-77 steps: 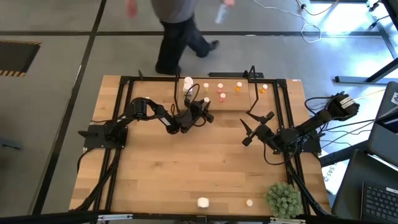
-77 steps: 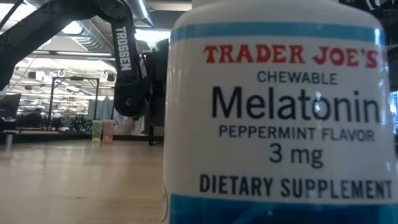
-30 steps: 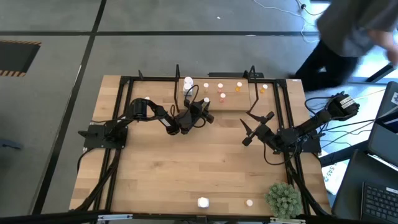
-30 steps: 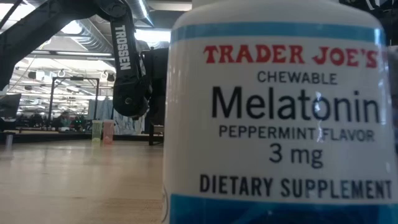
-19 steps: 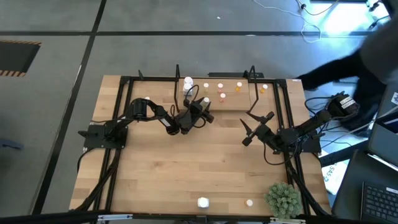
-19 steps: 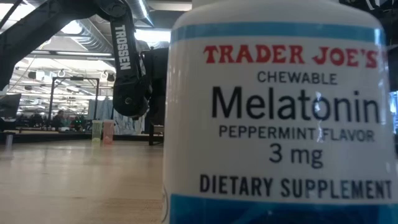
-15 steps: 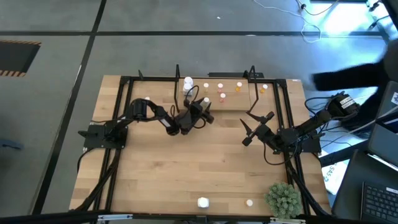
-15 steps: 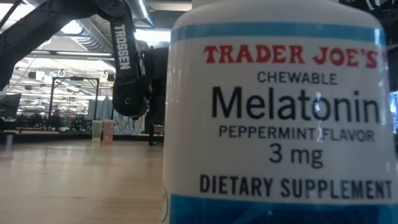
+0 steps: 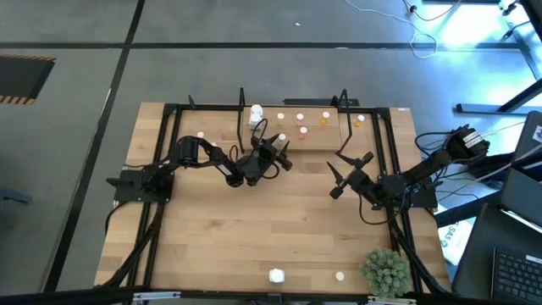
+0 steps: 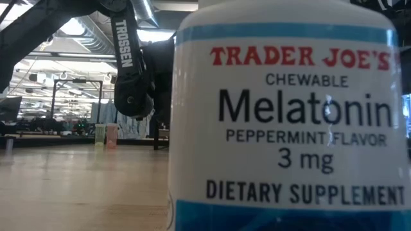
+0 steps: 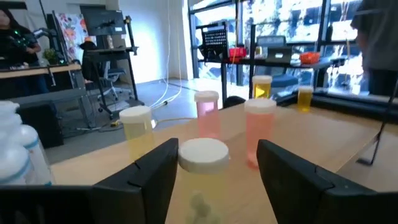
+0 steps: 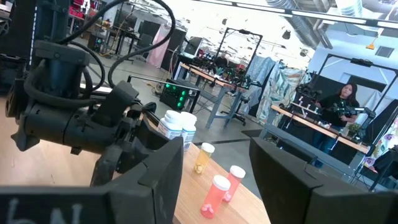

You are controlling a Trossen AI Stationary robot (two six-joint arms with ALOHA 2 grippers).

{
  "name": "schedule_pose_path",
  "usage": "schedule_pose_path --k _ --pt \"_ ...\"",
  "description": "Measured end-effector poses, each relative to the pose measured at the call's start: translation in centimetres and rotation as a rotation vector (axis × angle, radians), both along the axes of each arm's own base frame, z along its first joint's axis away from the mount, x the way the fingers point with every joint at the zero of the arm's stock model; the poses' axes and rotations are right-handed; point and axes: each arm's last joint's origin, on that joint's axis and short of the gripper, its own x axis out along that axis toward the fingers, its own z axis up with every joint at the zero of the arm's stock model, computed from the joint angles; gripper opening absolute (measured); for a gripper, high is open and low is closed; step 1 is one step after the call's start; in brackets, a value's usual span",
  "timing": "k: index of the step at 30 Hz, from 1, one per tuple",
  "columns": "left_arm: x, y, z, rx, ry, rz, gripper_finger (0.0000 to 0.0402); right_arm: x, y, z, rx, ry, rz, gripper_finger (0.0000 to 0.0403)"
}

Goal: Pick and place medicine bottles onto shelf by color
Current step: Put the bottom yellow pill bottle on the shelf aligned with the other yellow pill bottle

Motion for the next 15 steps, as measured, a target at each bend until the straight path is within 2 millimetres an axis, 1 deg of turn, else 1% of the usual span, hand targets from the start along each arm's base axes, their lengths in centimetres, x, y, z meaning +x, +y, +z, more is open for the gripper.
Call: schedule_pose_path --k 3,15 --pt "0.04 0.0 0.52 0.018 0.008 0.005 0.0212 0.0 0.0 0.0 0.0 0.0 0.0 0.0188" --pt "0.02 0.03 0.42 0.022 0.019 0.007 0.0213 0.0 0.0 0.0 0.0 0.0 0.0 0.0188"
